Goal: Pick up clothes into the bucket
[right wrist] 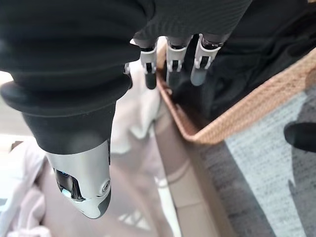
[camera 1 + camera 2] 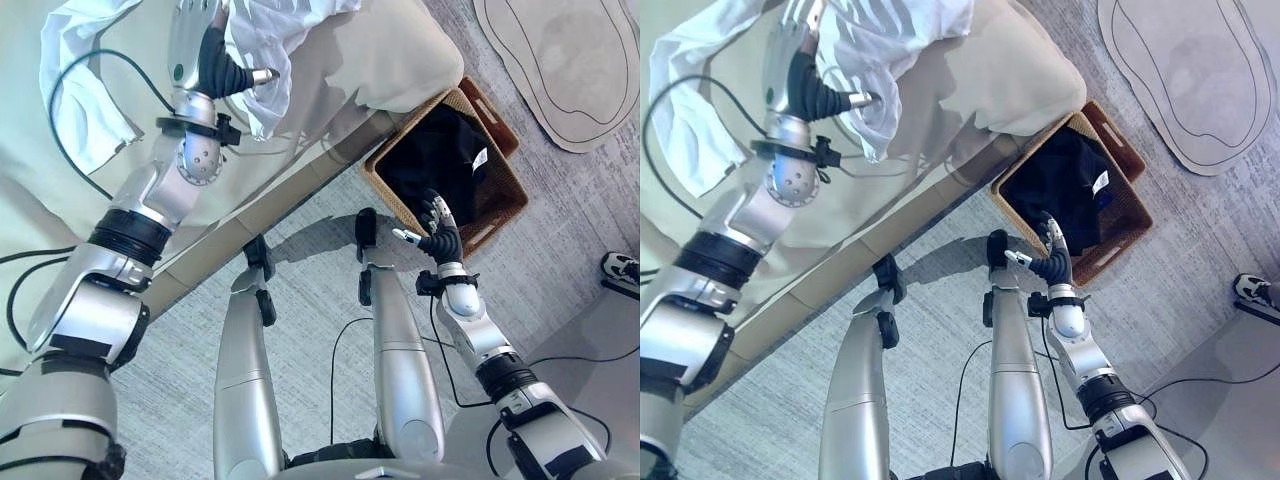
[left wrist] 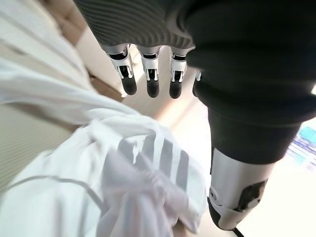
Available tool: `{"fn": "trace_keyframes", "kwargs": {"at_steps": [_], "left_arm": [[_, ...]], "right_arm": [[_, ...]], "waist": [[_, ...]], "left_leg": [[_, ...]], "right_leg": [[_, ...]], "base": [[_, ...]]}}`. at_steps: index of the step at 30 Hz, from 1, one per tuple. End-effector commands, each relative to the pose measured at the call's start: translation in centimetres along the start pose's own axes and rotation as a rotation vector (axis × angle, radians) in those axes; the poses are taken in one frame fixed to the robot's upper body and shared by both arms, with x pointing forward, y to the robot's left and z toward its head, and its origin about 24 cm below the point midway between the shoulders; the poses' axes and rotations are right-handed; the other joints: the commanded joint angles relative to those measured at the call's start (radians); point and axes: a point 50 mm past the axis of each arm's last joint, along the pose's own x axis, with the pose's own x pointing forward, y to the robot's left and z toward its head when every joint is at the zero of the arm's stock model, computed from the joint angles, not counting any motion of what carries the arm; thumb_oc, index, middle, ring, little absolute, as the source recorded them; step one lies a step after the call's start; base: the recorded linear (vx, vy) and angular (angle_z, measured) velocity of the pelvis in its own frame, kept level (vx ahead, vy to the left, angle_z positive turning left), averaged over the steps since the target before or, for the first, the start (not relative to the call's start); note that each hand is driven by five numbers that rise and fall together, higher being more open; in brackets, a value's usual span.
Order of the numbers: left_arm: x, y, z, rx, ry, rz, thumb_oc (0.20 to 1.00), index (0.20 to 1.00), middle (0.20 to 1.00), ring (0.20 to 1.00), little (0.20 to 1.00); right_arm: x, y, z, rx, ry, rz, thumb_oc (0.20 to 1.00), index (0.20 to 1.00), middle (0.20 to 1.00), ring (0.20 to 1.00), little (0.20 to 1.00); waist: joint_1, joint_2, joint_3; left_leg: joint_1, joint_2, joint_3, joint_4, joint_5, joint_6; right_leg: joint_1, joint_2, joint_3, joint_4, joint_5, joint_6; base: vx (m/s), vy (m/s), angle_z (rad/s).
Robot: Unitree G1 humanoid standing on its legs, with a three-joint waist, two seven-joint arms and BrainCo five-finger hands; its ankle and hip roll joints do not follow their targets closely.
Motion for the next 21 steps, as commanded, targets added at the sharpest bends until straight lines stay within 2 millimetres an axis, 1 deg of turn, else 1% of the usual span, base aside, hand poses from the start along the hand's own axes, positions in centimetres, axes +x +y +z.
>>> {"fn": "trace_keyframes", "kwargs": {"at_steps": [1,2,4,5,6,7,8,9,10,11,12,13,14,15,16,17,18,19,21], "left_arm": [[1.4,1.9,0.1,0.103,-0.072,0.033,1.000,1.000,1.000,1.000,1.000],[1.7,1.7,0.1,0.134,-0.082,0.009,1.000,1.000,1.000,1.000,1.000],[2.4,1.8,-0.6,0.256,-0.085,-0.058,1.000,1.000,1.000,1.000,1.000],[2.6,1.9,-1.2,0.302,-0.063,-0.079,1.000,1.000,1.000,1.000,1.000],[2.7,1.9,-2.3,0.371,-0.020,-0.111,1.000,1.000,1.000,1.000,1.000],[2.9,2.0,-2.5,0.397,-0.011,-0.114,1.000,1.000,1.000,1.000,1.000],[2.9,2.2,-3.1,0.454,0.010,-0.134,1.000,1.000,1.000,1.000,1.000],[3.0,2.2,-3.1,0.455,0.008,-0.133,1.000,1.000,1.000,1.000,1.000],[2.9,2.2,-3.9,0.509,0.048,-0.163,1.000,1.000,1.000,1.000,1.000],[3.0,2.2,-3.8,0.509,0.046,-0.161,1.000,1.000,1.000,1.000,1.000],[3.1,2.2,-4.8,0.592,0.093,-0.198,1.000,1.000,1.000,1.000,1.000],[3.2,2.4,-5.5,0.656,0.130,-0.236,1.000,1.000,1.000,1.000,1.000],[3.4,2.5,-5.4,0.659,0.121,-0.237,1.000,1.000,1.000,1.000,1.000],[3.5,2.5,-5.4,0.659,0.120,-0.237,1.000,1.000,1.000,1.000,1.000],[3.3,2.6,-6.1,0.722,0.132,-0.284,1.000,1.000,1.000,1.000,1.000],[3.3,2.6,-6.0,0.722,0.132,-0.284,1.000,1.000,1.000,1.000,1.000],[3.0,2.5,-6.5,0.746,0.152,-0.308,1.000,1.000,1.000,1.000,1.000],[2.5,2.3,-7.4,0.815,0.189,-0.363,1.000,1.000,1.000,1.000,1.000],[2.4,2.2,-7.6,0.849,0.190,-0.385,1.000,1.000,1.000,1.000,1.000]], "right_arm": [[-0.9,-1.7,0.8,0.015,-0.068,-0.019,1.000,1.000,1.000,1.000,1.000],[-0.9,-1.9,0.8,0.019,-0.071,-0.022,1.000,1.000,1.000,1.000,1.000],[-0.9,-2.0,1.1,0.022,-0.085,-0.014,1.000,1.000,1.000,1.000,1.000],[-0.9,-2.0,1.2,0.022,-0.091,-0.010,1.000,1.000,1.000,1.000,1.000],[-0.9,-2.0,1.3,0.021,-0.097,-0.003,1.000,1.000,1.000,1.000,1.000],[-1.0,-2.1,1.3,0.021,-0.098,-0.007,1.000,1.000,1.000,1.000,1.000],[-1.1,-2.3,1.4,0.020,-0.102,-0.012,1.000,1.000,1.000,1.000,1.000],[-1.1,-2.4,1.4,0.022,-0.103,-0.013,1.000,1.000,1.000,1.000,1.000],[-1.2,-2.4,1.4,0.024,-0.102,-0.013,1.000,1.000,1.000,1.000,1.000],[-1.2,-2.4,1.4,0.025,-0.104,-0.015,1.000,1.000,1.000,1.000,1.000],[-1.2,-2.6,1.4,0.034,-0.102,-0.020,1.000,1.000,1.000,1.000,1.000],[-1.3,-2.9,1.5,0.051,-0.107,-0.022,1.000,1.000,1.000,1.000,1.000],[-1.4,-3.0,1.5,0.055,-0.106,-0.024,1.000,1.000,1.000,1.000,1.000],[-1.4,-3.1,1.5,0.055,-0.106,-0.024,1.000,1.000,1.000,1.000,1.000],[-1.5,-3.2,1.5,0.065,-0.107,-0.022,1.000,1.000,1.000,1.000,1.000],[-1.5,-3.2,1.5,0.065,-0.107,-0.022,1.000,1.000,1.000,1.000,1.000],[-1.5,-3.2,1.7,0.074,-0.111,-0.018,1.000,1.000,1.000,1.000,1.000],[-1.4,-3.1,1.8,0.082,-0.117,-0.008,1.000,1.000,1.000,1.000,1.000],[-1.4,-3.0,1.9,0.088,-0.120,-0.002,1.000,1.000,1.000,1.000,1.000]], "waist": [[-0.013,0.024,-0.047],[-0.016,0.026,-0.047],[-0.026,0.030,-0.046],[-0.027,0.034,-0.051],[-0.031,0.035,-0.051],[-0.031,0.033,-0.050],[-0.035,0.035,-0.050],[-0.038,0.031,-0.045],[-0.037,0.035,-0.051],[-0.040,0.031,-0.045],[-0.039,0.033,-0.052],[-0.046,0.031,-0.055],[-0.047,0.031,-0.057],[-0.047,0.031,-0.058],[-0.052,0.031,-0.066],[-0.052,0.031,-0.066],[-0.054,0.030,-0.068],[-0.061,0.028,-0.074],[-0.064,0.026,-0.078]], "left_leg": [[-0.056,-0.019,0.000,0.052,-0.045,0.045],[-0.059,-0.019,0.002,0.051,-0.045,0.045],[-0.071,-0.016,0.004,0.057,-0.048,0.047],[-0.062,-0.011,-0.002,0.061,-0.081,0.042],[-0.066,-0.009,-0.001,0.062,-0.081,0.043],[-0.073,-0.009,-0.001,0.066,-0.082,0.043],[-0.079,-0.008,0.001,0.068,-0.083,0.044],[-0.092,-0.011,0.009,0.065,-0.051,0.051],[-0.084,-0.007,0.002,0.071,-0.083,0.044],[-0.097,-0.010,0.010,0.068,-0.051,0.051],[-0.097,-0.004,0.004,0.077,-0.085,0.046],[-0.109,-0.004,0.004,0.086,-0.090,0.046],[-0.114,-0.005,0.004,0.088,-0.090,0.046],[-0.115,-0.006,0.004,0.088,-0.090,0.046],[-0.125,-0.003,0.005,0.088,-0.089,0.045],[-0.125,-0.003,0.005,0.088,-0.089,0.045],[-0.131,-0.005,0.006,0.092,-0.090,0.046],[-0.142,-0.004,0.007,0.100,-0.091,0.046],[-0.149,-0.002,0.007,0.105,-0.092,0.046]], "right_leg": [[-0.006,-0.011,-0.018,-0.103,0.102,0.028],[-0.012,-0.010,-0.017,-0.103,0.103,0.029],[-0.027,-0.006,-0.009,-0.103,0.105,0.031],[-0.022,0.001,-0.003,-0.094,0.076,0.038],[-0.029,0.003,-0.001,-0.095,0.080,0.039],[-0.036,0.004,0.001,-0.094,0.080,0.039],[-0.042,0.006,0.003,-0.095,0.082,0.040],[-0.051,0.000,0.001,-0.105,0.112,0.034],[-0.047,0.008,0.006,-0.095,0.084,0.041],[-0.056,0.002,0.005,-0.105,0.113,0.035],[-0.064,0.010,0.009,-0.092,0.086,0.042],[-0.076,0.016,0.012,-0.088,0.086,0.042],[-0.081,0.016,0.012,-0.087,0.086,0.042],[-0.082,0.015,0.012,-0.086,0.086,0.042],[-0.091,0.016,0.013,-0.087,0.088,0.043],[-0.091,0.016,0.013,-0.087,0.088,0.043],[-0.098,0.020,0.015,-0.086,0.089,0.042],[-0.109,0.025,0.018,-0.082,0.092,0.042],[-0.114,0.026,0.020,-0.083,0.093,0.042]], "base": [[0.00,0.000,0.00],[0.00,0.000,0.00],[0.04,0.010,-0.02],[0.08,0.011,-0.08],[0.08,0.005,-0.11],[0.02,0.005,-0.19],[-0.06,0.000,-0.13],[0.01,0.002,-0.10],[-0.07,-0.001,-0.05],[0.08,-0.013,-0.08],[0.02,-0.029,-0.09],[0.09,-0.032,-0.04],[0.00,0.000,0.00],[0.00,0.000,0.00],[0.00,0.000,0.00],[0.00,0.000,0.00],[0.00,0.000,0.00],[0.00,0.000,0.00],[0.00,0.000,0.00]]}}
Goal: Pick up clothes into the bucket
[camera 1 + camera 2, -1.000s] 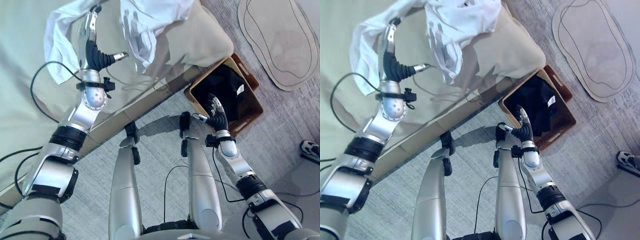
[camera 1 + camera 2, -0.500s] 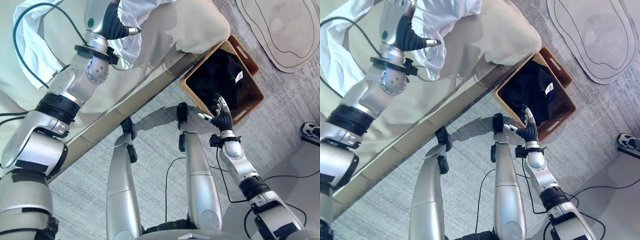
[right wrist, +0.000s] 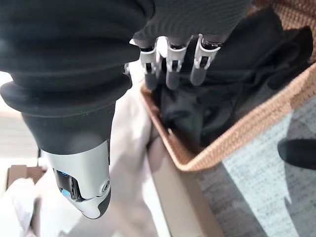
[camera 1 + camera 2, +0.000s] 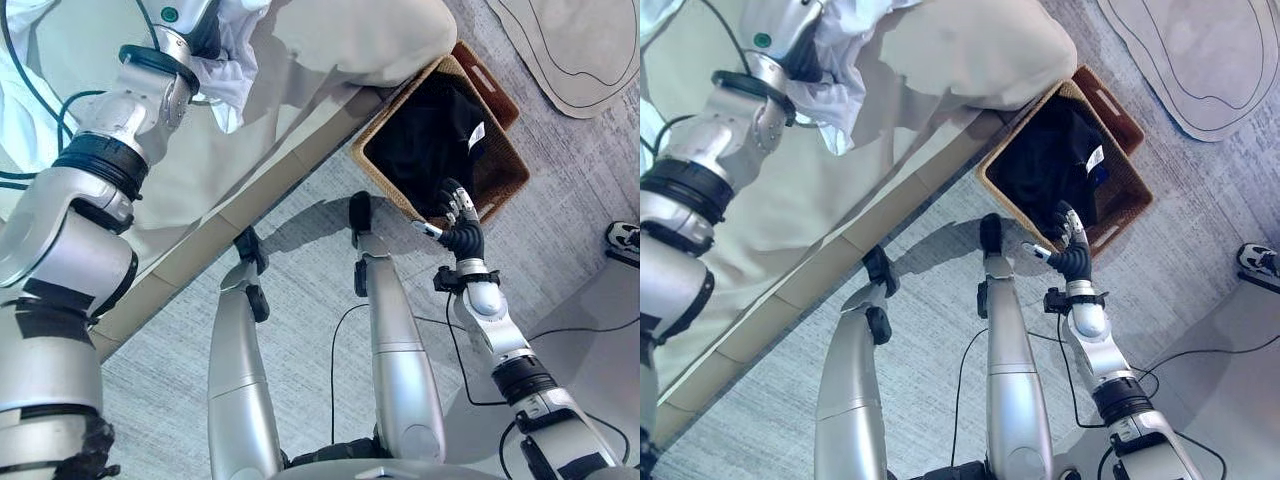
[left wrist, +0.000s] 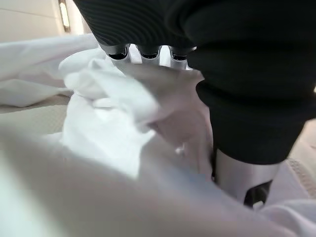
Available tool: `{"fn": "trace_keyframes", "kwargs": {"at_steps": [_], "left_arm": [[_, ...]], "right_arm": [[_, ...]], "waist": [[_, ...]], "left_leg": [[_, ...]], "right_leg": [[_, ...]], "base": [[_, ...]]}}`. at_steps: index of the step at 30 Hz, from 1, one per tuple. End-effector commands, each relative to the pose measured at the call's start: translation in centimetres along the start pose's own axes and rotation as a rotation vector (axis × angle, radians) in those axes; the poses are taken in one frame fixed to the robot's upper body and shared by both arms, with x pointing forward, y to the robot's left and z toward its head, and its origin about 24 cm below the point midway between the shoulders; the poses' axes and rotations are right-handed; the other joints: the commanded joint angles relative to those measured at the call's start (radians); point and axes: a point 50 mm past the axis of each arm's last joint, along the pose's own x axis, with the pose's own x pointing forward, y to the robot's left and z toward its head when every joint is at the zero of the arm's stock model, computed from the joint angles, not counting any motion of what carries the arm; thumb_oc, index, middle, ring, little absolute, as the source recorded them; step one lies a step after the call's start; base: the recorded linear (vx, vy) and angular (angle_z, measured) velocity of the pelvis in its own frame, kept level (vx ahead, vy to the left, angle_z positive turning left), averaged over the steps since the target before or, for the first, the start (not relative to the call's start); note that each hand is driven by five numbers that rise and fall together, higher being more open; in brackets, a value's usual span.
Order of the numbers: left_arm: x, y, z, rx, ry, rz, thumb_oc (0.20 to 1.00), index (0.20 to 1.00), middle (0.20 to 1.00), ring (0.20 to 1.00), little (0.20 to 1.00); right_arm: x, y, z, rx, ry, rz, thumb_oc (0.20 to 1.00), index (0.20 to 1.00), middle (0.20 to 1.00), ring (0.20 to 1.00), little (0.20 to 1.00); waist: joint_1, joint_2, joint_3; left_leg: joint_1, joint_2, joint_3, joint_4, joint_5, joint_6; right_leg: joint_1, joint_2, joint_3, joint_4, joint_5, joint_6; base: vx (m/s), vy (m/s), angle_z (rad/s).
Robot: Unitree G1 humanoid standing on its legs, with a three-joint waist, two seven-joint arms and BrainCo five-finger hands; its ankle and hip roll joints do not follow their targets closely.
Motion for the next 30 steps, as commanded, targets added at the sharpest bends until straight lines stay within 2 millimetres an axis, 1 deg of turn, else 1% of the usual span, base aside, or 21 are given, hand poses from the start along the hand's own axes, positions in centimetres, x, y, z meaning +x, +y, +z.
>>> {"fn": "trace_keyframes", "kwargs": {"at_steps": [1,2,3,9,12,13,14,16,17,18,19,21,22,23,24,25,26,27,28,29,30], "left_arm": [[-1.1,-1.1,-3.7,0.182,0.118,-0.131,1.000,1.000,1.000,1.000,1.000],[-1.1,-1.1,-3.7,0.182,0.117,-0.131,1.000,1.000,1.000,1.000,1.000],[-1.2,-1.5,-3.7,0.189,0.109,-0.169,0.200,0.200,0.200,0.200,0.200],[-2.0,-2.6,-3.7,0.139,0.107,-0.222,0.200,0.200,0.200,0.200,0.200],[-3.1,-4.2,-3.2,0.079,0.105,-0.256,0.200,0.200,0.200,0.200,0.200],[-3.1,-4.2,-3.2,0.078,0.106,-0.256,0.200,0.200,0.200,0.200,0.200],[-3.3,-4.5,-3.0,0.061,0.106,-0.260,0.200,0.200,0.200,0.200,0.200],[-4.1,-5.5,-2.0,-0.029,0.098,-0.257,0.200,0.200,0.200,0.200,0.200],[-4.2,-5.6,-2.0,-0.030,0.099,-0.258,0.200,0.200,0.200,0.200,0.200],[-4.7,-6.1,-1.3,-0.095,0.096,-0.246,0.200,0.200,0.200,0.200,0.200],[-4.8,-6.2,-1.3,-0.096,0.097,-0.246,0.200,0.200,0.200,0.200,0.200],[-5.5,-6.7,-0.4,-0.173,0.083,-0.235,0.200,0.200,0.200,0.200,0.200],[-6.1,-6.7,0.9,-0.281,0.062,-0.191,0.200,0.200,0.200,0.200,0.200],[-6.2,-6.8,0.9,-0.281,0.064,-0.192,0.200,0.200,0.200,0.200,0.200],[-6.9,-6.9,1.8,-0.360,0.049,-0.168,0.200,0.200,0.200,0.200,0.200],[-8.1,-7.2,3.2,-0.471,0.036,-0.146,0.200,0.200,0.200,0.200,0.200],[-8.7,-7.3,4.1,-0.525,0.018,-0.133,0.200,0.200,0.200,0.200,0.200],[-8.8,-7.3,4.1,-0.526,0.021,-0.135,0.200,0.200,0.200,0.200,0.200],[-10.2,-7.7,5.9,-0.629,-0.001,-0.130,0.200,0.200,0.200,0.200,0.200],[-10.3,-7.7,5.9,-0.630,0.000,-0.131,0.200,0.200,0.200,0.200,0.200],[-11.6,-7.7,7.6,-0.694,-0.042,-0.112,0.200,0.200,0.200,0.200,0.200]], "right_arm": [[-1.2,-0.6,0.9,0.049,-0.063,0.017,1.000,1.000,1.000,1.000,1.000],[-1.2,-0.6,0.9,0.050,-0.063,0.017,1.000,1.000,1.000,1.000,1.000],[-1.1,-0.6,1.2,0.058,-0.073,0.021,1.000,1.000,1.000,1.000,1.000],[-1.2,-0.9,0.9,0.064,-0.062,0.003,1.000,1.000,1.000,1.000,1.000],[-1.1,-0.8,0.7,0.067,-0.052,-0.007,1.000,1.000,1.000,1.000,1.000],[-1.1,-0.8,0.7,0.066,-0.051,-0.007,1.000,1.000,1.000,1.000,1.000],[-1.1,-0.8,0.6,0.065,-0.047,-0.008,1.000,1.000,1.000,1.000,1.000],[-1.1,-0.8,0.4,0.061,-0.042,-0.020,1.000,1.000,1.000,1.000,1.000],[-1.1,-0.8,0.4,0.060,-0.041,-0.019,1.000,1.000,1.000,1.000,1.000],[-1.1,-0.9,0.2,0.053,-0.035,-0.030,1.000,1.000,1.000,1.000,1.000],[-1.1,-0.9,0.2,0.051,-0.035,-0.029,1.000,1.000,1.000,1.000,1.000],[-1.0,-1.0,0.3,0.043,-0.036,-0.038,1.000,1.000,1.000,1.000,1.000],[-1.0,-1.3,0.3,0.032,-0.038,-0.058,1.000,1.000,1.000,1.000,1.000],[-1.0,-1.3,0.3,0.030,-0.037,-0.057,1.000,1.000,1.000,1.000,1.000],[-0.9,-1.5,0.4,0.020,-0.042,-0.070,1.000,1.000,1.000,1.000,1.000],[-0.6,-1.7,0.8,0.006,-0.056,-0.089,1.000,1.000,1.000,1.000,1.000],[-0.6,-1.8,0.8,-0.001,-0.057,-0.099,1.000,1.000,1.000,1.000,1.000],[-0.6,-1.8,0.8,-0.003,-0.056,-0.096,1.000,1.000,1.000,1.000,1.000],[-0.2,-1.8,1.1,-0.021,-0.066,-0.111,1.000,1.000,1.000,1.000,1.000],[-0.3,-1.8,1.0,-0.022,-0.065,-0.110,1.000,1.000,1.000,1.000,1.000],[0.0,-1.8,1.5,-0.041,-0.086,-0.121,1.000,1.000,1.000,1.000,1.000]], "waist": [[-0.041,0.022,-0.081],[-0.041,0.021,-0.081],[-0.043,0.021,-0.084],[-0.039,0.028,-0.090],[-0.036,0.030,-0.096],[-0.037,0.031,-0.097],[-0.037,0.031,-0.098],[-0.029,0.031,-0.100],[-0.030,0.032,-0.100],[-0.023,0.033,-0.102],[-0.024,0.034,-0.102],[-0.017,0.036,-0.104],[-0.008,0.035,-0.098],[-0.009,0.036,-0.098],[0.001,0.037,-0.096],[0.018,0.040,-0.094],[0.026,0.041,-0.093],[0.023,0.041,-0.091],[0.039,0.040,-0.088],[0.038,0.040,-0.087],[0.053,0.041,-0.085]], "left_leg": [[-0.083,-0.027,-0.022,0.067,-0.066,0.057],[-0.083,-0.027,-0.022,0.068,-0.066,0.057],[-0.087,-0.025,-0.022,0.066,-0.066,0.057],[-0.090,-0.028,-0.022,0.070,-0.069,0.060],[-0.082,-0.028,-0.021,0.062,-0.067,0.058],[-0.082,-0.028,-0.021,0.062,-0.066,0.058],[-0.078,-0.029,-0.022,0.060,-0.066,0.058],[-0.059,-0.031,-0.023,0.056,-0.066,0.056],[-0.057,-0.031,-0.024,0.055,-0.066,0.056],[-0.036,-0.032,-0.026,0.046,-0.065,0.056],[-0.034,-0.032,-0.026,0.045,-0.065,0.056],[-0.012,-0.037,-0.026,0.033,-0.060,0.055],[0.003,-0.047,-0.021,0.014,-0.024,0.061],[0.005,-0.047,-0.021,0.013,-0.024,0.061],[0.022,-0.050,-0.023,0.002,-0.023,0.061],[0.054,-0.056,-0.026,-0.018,-0.020,0.061],[0.070,-0.060,-0.028,-0.031,-0.017,0.060],[0.075,-0.060,-0.028,-0.033,-0.016,0.060],[0.112,-0.065,-0.028,-0.059,-0.010,0.058],[0.116,-0.066,-0.028,-0.061,-0.009,0.058],[0.157,-0.070,-0.034,-0.093,0.000,0.055]], "right_leg": [[-0.023,0.003,-0.008,-0.116,0.101,0.054],[-0.024,0.003,-0.008,-0.116,0.101,0.054],[-0.028,0.004,-0.006,-0.119,0.104,0.055],[-0.032,0.003,-0.003,-0.115,0.099,0.054],[-0.027,0.002,-0.006,-0.116,0.098,0.052],[-0.026,0.002,-0.006,-0.116,0.098,0.052],[-0.024,0.002,-0.007,-0.113,0.096,0.051],[-0.008,0.000,-0.010,-0.108,0.091,0.048],[-0.006,0.000,-0.011,-0.108,0.090,0.048],[0.012,-0.002,-0.013,-0.109,0.086,0.046],[0.014,-0.002,-0.013,-0.110,0.086,0.046],[0.036,-0.004,-0.016,-0.114,0.085,0.044],[0.052,-0.014,-0.023,-0.127,0.109,0.036],[0.054,-0.015,-0.024,-0.128,0.109,0.036],[0.072,-0.017,-0.028,-0.131,0.107,0.035],[0.098,-0.020,-0.032,-0.136,0.103,0.034],[0.115,-0.023,-0.036,-0.142,0.102,0.034],[0.120,-0.024,-0.037,-0.144,0.102,0.033],[0.156,-0.026,-0.045,-0.159,0.101,0.032],[0.160,-0.026,-0.046,-0.161,0.102,0.032],[0.204,-0.032,-0.057,-0.182,0.103,0.032]], "base": [[0.00,0.000,0.00],[0.00,0.000,0.00],[0.00,0.000,0.00],[0.00,0.000,0.00],[0.00,0.000,0.00],[0.00,0.000,0.00],[0.00,0.000,0.00],[0.00,0.000,0.00],[0.00,0.000,0.00],[0.00,0.000,0.00],[0.00,0.000,0.00],[-0.04,-0.011,0.03],[-0.07,-0.009,0.04],[-0.08,-0.015,0.04],[-0.01,-0.014,0.07],[-0.02,-0.018,0.11],[-0.02,-0.009,0.12],[-0.02,-0.018,0.13],[-0.01,-0.014,0.10],[-0.03,-0.029,0.14],[-0.02,-0.030,0.16]]}}
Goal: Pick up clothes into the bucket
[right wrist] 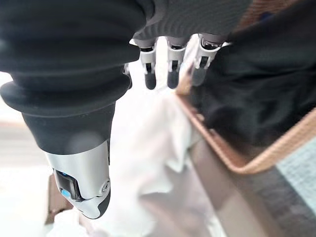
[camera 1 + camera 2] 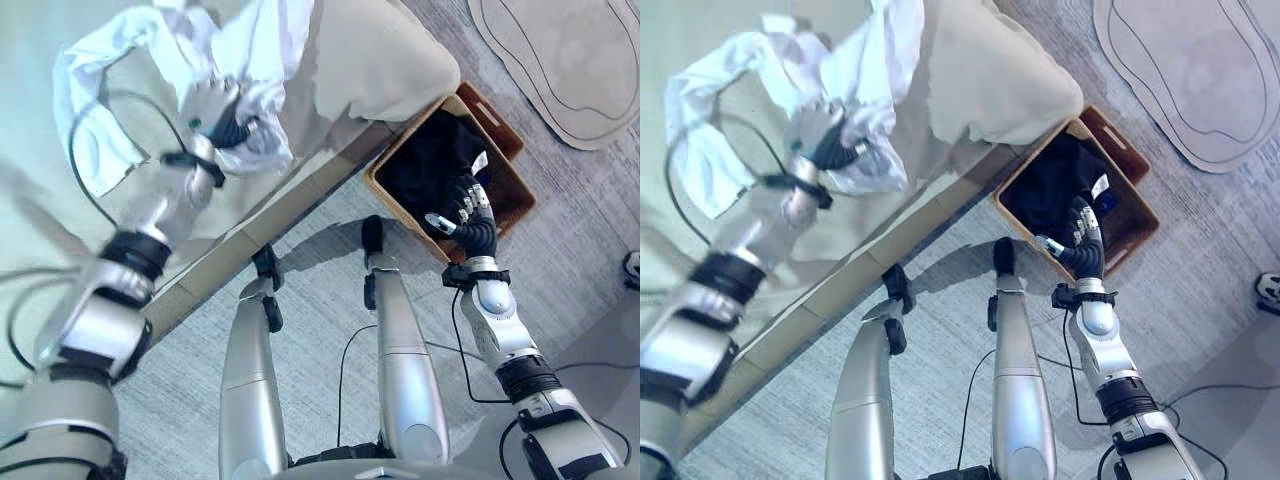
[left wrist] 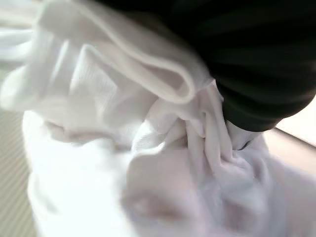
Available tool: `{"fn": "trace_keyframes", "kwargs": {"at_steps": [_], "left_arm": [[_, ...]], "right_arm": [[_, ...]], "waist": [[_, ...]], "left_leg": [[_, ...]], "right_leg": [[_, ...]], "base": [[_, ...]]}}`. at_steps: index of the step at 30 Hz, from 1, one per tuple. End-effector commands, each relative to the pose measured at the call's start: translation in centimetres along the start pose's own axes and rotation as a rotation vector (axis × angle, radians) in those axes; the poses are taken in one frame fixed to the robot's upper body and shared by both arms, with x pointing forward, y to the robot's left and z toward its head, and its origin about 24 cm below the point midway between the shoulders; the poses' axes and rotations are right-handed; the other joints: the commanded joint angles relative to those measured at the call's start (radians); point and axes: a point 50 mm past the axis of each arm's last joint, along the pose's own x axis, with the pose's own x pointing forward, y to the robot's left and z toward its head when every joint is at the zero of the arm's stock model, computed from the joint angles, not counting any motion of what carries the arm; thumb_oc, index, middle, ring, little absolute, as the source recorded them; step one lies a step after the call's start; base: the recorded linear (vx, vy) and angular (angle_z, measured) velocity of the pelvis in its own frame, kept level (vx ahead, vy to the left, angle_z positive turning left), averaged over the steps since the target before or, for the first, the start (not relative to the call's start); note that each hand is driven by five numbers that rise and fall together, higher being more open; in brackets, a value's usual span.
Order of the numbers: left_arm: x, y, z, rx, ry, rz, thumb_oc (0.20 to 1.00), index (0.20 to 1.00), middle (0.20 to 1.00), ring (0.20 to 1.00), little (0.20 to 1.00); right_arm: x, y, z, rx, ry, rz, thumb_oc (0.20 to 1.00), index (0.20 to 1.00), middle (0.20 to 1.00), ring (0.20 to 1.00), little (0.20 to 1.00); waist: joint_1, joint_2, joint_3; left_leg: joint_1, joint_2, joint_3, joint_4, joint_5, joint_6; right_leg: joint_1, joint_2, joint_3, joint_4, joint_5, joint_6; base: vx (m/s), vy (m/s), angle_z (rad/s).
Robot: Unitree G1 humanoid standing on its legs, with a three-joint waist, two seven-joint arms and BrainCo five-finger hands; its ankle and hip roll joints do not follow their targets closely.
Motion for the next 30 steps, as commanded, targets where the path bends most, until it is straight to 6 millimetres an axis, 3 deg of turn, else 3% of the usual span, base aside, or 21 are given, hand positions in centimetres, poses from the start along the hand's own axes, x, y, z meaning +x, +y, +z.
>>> {"fn": "trace_keyframes", "kwargs": {"at_steps": [1,6,13,16,19,21,22,28,30], "left_arm": [[-1.8,-1.2,2.2,-0.158,-0.095,0.041,0.200,0.200,0.200,0.200,0.200],[-3.6,-2.1,4.1,-0.285,-0.148,0.050,0.200,0.200,0.200,0.200,0.200],[-5.8,-1.5,6.4,-0.444,-0.271,0.034,0.200,0.200,0.200,0.200,0.200],[-6.4,-0.4,7.2,-0.538,-0.337,0.024,0.200,0.200,0.200,0.200,0.200],[-6.9,1.0,8.0,-0.683,-0.404,0.001,0.200,0.200,0.200,0.200,0.200],[-7.0,1.2,8.2,-0.709,-0.414,-0.009,0.200,0.200,0.200,0.200,0.200],[-6.9,2.2,8.6,-0.779,-0.453,-0.017,0.200,0.200,0.200,0.200,0.200],[-7.2,3.3,9.2,-0.982,-0.500,-0.057,0.200,0.200,0.200,0.200,0.200],[-7.1,3.6,9.4,-1.032,-0.510,-0.071,0.200,0.200,0.200,0.200,0.200]], "right_arm": [[-0.3,-0.6,1.1,-0.050,-0.076,-0.034,1.000,1.000,1.000,1.000,1.000],[-0.2,-0.9,1.1,-0.109,-0.079,-0.060,1.000,1.000,1.000,1.000,1.000],[0.5,-0.6,1.1,-0.329,-0.097,-0.009,1.000,1.000,1.000,1.000,1.000],[0.9,0.1,1.4,-0.528,-0.140,0.112,1.000,1.000,1.000,1.000,1.000],[1.8,2.1,2.1,-0.821,-0.231,0.343,1.000,1.000,1.000,1.000,1.000],[1.9,2.4,2.2,-0.850,-0.241,0.371,1.000,1.000,1.000,1.000,1.000],[2.0,3.6,2.7,-0.921,-0.296,0.452,1.000,1.000,1.000,1.000,1.000],[1.2,6.3,3.4,-0.907,-0.368,0.585,1.000,1.000,1.000,1.000,1.000],[0.1,7.3,3.1,-0.818,-0.343,0.665,1.000,1.000,1.000,1.000,1.000]], "waist": [[0.002,0.004,-0.050],[0.025,0.003,-0.053],[0.064,0.002,-0.092],[0.081,0.000,-0.120],[0.108,-0.003,-0.170],[0.107,-0.003,-0.180],[0.112,-0.004,-0.210],[0.112,-0.005,-0.261],[0.113,-0.007,-0.288]], "left_leg": [[0.036,-0.045,-0.032,-0.045,-0.005,0.041],[0.139,-0.058,-0.052,-0.123,0.021,0.032],[0.323,-0.058,-0.088,-0.256,0.064,0.022],[0.400,-0.051,-0.098,-0.291,0.066,0.021],[0.510,-0.040,-0.107,-0.335,0.062,0.016],[0.529,-0.041,-0.108,-0.350,0.071,0.016],[0.574,-0.036,-0.109,-0.371,0.073,0.014],[0.676,-0.030,-0.106,-0.409,0.068,0.014],[0.719,-0.027,-0.106,-0.422,0.062,0.015]], "right_leg": [[0.102,-0.008,-0.051,-0.191,0.125,0.033],[0.214,-0.019,-0.086,-0.247,0.129,0.033],[0.415,-0.028,-0.139,-0.354,0.147,0.036],[0.505,-0.021,-0.156,-0.393,0.145,0.037],[0.624,-0.008,-0.170,-0.438,0.136,0.040],[0.643,-0.008,-0.174,-0.452,0.143,0.039],[0.683,-0.004,-0.177,-0.468,0.141,0.040],[0.774,0.010,-0.182,-0.489,0.127,0.036],[0.815,0.016,-0.186,-0.493,0.114,0.034]], "base": [[-0.02,-0.030,0.18],[0.02,-0.057,0.16],[0.06,-0.051,0.17],[0.11,-0.036,0.07],[0.16,-0.030,0.07],[0.09,-0.005,0.05],[0.13,-0.009,0.07],[0.12,-0.004,0.08],[0.13,-0.013,-0.02]]}}
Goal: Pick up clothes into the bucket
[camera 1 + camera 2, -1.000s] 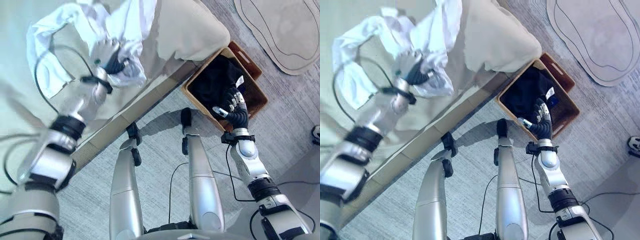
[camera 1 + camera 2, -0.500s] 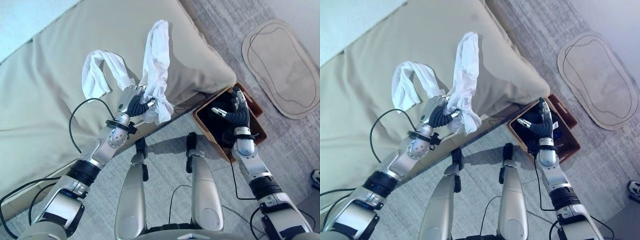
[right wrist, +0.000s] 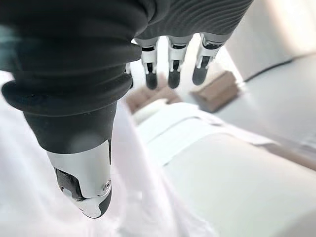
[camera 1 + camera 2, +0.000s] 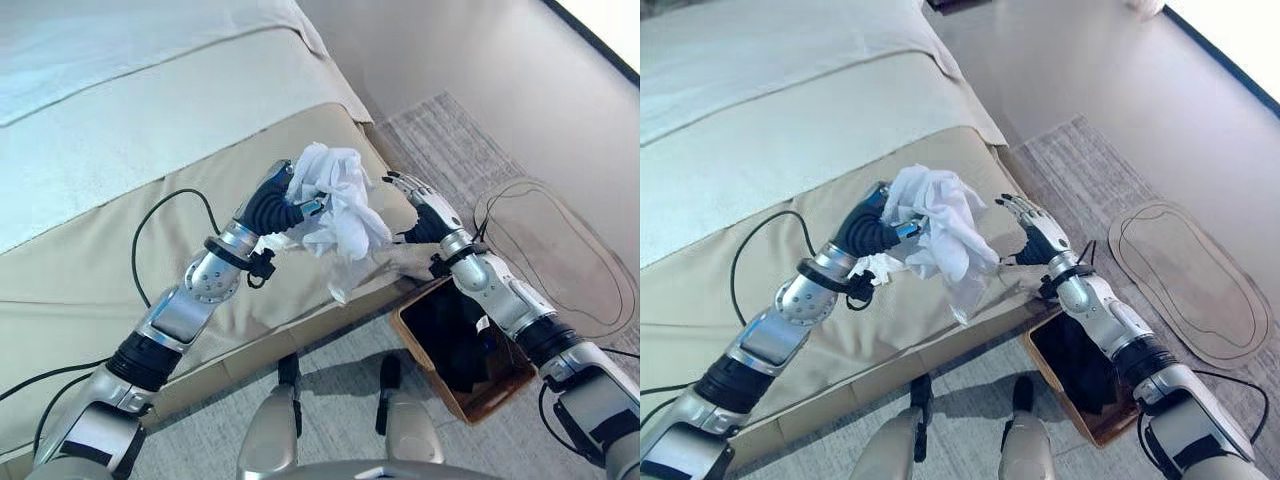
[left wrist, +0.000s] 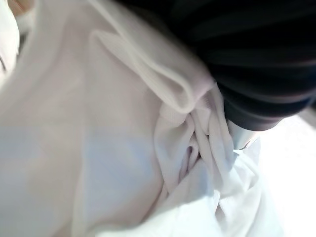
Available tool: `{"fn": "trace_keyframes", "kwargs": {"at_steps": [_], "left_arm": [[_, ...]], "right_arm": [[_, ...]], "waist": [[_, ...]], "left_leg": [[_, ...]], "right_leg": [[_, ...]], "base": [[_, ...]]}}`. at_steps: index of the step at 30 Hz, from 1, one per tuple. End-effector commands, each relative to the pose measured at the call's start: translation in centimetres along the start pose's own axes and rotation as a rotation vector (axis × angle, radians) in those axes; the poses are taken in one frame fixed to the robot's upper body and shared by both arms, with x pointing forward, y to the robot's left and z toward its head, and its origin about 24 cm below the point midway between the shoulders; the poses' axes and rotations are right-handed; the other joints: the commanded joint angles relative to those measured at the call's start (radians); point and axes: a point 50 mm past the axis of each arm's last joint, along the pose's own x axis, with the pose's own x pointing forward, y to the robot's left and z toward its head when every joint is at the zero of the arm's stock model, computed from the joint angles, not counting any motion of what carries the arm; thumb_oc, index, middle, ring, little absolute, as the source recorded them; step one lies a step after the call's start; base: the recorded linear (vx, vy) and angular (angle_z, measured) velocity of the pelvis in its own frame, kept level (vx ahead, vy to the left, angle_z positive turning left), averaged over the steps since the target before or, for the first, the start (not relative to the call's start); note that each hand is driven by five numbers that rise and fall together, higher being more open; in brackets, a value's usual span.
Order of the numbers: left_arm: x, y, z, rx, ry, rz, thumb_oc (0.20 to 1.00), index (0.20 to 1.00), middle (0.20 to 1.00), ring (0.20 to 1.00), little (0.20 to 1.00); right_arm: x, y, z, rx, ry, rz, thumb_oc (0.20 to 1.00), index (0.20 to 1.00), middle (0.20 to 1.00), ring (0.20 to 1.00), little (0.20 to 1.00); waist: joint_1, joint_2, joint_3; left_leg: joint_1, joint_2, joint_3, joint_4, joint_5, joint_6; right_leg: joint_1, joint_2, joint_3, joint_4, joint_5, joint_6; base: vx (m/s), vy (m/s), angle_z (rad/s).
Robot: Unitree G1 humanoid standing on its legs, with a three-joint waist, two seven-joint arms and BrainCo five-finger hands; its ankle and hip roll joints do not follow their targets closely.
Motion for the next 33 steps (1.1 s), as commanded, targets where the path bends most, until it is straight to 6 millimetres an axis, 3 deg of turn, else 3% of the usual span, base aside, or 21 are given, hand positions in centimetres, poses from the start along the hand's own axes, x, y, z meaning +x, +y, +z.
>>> {"fn": "trace_keyframes", "kwargs": {"at_steps": [1,6,14,20,21,22,23,27,33], "left_arm": [[0.8,0.6,2.5,-0.137,-0.157,0.030,0.200,0.200,0.200,0.200,0.200],[0.9,0.3,2.8,-0.208,-0.164,0.001,0.200,0.200,0.200,0.200,0.200],[1.6,-1.4,3.3,-0.357,-0.184,-0.031,0.200,0.200,0.200,0.200,0.200],[1.8,-2.5,3.5,-0.446,-0.190,-0.059,0.200,0.200,0.200,0.200,0.200],[2.1,-3.0,3.5,-0.487,-0.191,-0.079,0.200,0.200,0.200,0.200,0.200],[2.2,-3.1,3.6,-0.493,-0.195,-0.085,0.200,0.200,0.200,0.200,0.200],[2.3,-3.3,3.7,-0.498,-0.199,-0.092,0.200,0.200,0.200,0.200,0.200],[2.3,-3.4,3.7,-0.533,-0.203,-0.103,0.200,0.200,0.200,0.200,0.200],[1.4,-2.9,3.2,-0.573,-0.182,-0.088,0.200,0.200,0.200,0.200,0.200]], "right_arm": [[-0.5,1.8,2.6,0.137,-0.116,0.094,1.000,1.000,1.000,1.000,1.000],[-1.5,3.0,3.7,0.321,-0.137,0.172,1.000,1.000,1.000,1.000,1.000],[-1.9,6.8,6.1,0.674,-0.118,0.247,1.000,1.000,1.000,1.000,1.000],[-1.8,7.8,7.7,0.867,-0.146,0.301,1.000,1.000,1.000,1.000,1.000],[-1.8,8.0,8.2,0.916,-0.161,0.331,0.589,0.589,0.589,0.589,0.589],[-1.8,8.0,8.2,0.927,-0.161,0.335,0.319,0.319,0.319,0.319,0.319],[-1.8,8.1,8.2,0.945,-0.164,0.342,0.200,0.200,0.200,0.200,0.200],[-2.1,8.0,7.7,0.999,-0.144,0.329,0.200,0.200,0.200,0.200,0.200],[-4.6,7.8,4.6,1.069,-0.026,0.274,0.200,0.200,0.200,0.200,0.200]], "waist": [[-0.007,-0.023,-0.107],[-0.011,-0.023,-0.143],[-0.010,-0.017,-0.202],[-0.008,-0.018,-0.222],[-0.006,-0.019,-0.229],[-0.005,-0.019,-0.232],[-0.004,-0.017,-0.235],[-0.003,-0.020,-0.247],[-0.009,-0.019,-0.262]], "left_leg": [[0.002,-0.011,0.001,0.015,-0.034,0.028],[0.058,-0.005,0.005,-0.012,-0.039,0.027],[0.133,0.001,0.022,-0.046,-0.047,0.026],[0.151,0.000,0.020,-0.059,-0.045,0.024],[0.152,-0.002,0.019,-0.062,-0.037,0.025],[0.154,-0.002,0.020,-0.064,-0.037,0.025],[0.164,0.000,0.021,-0.068,-0.045,0.023],[0.162,-0.001,0.022,-0.068,-0.038,0.024],[0.183,0.000,0.024,-0.073,-0.048,0.023]], "right_leg": [[-0.003,0.023,0.010,-0.037,0.073,0.005],[0.046,0.029,0.008,-0.053,0.063,0.006],[0.115,0.034,0.003,-0.084,0.055,0.008],[0.135,0.032,-0.003,-0.092,0.053,0.009],[0.134,0.030,-0.002,-0.093,0.061,0.010],[0.136,0.029,-0.003,-0.094,0.061,0.010],[0.145,0.031,-0.005,-0.096,0.054,0.012],[0.146,0.030,-0.005,-0.102,0.063,0.012],[0.164,0.033,-0.008,-0.105,0.056,0.013]], "base": [[0.10,-0.010,-0.04],[0.10,-0.006,-0.04],[0.07,-0.002,-0.04],[0.02,-0.001,0.00],[0.00,0.000,0.00],[0.00,0.000,0.00],[0.00,0.000,0.00],[0.01,-0.001,0.00],[0.03,-0.003,0.00]]}}
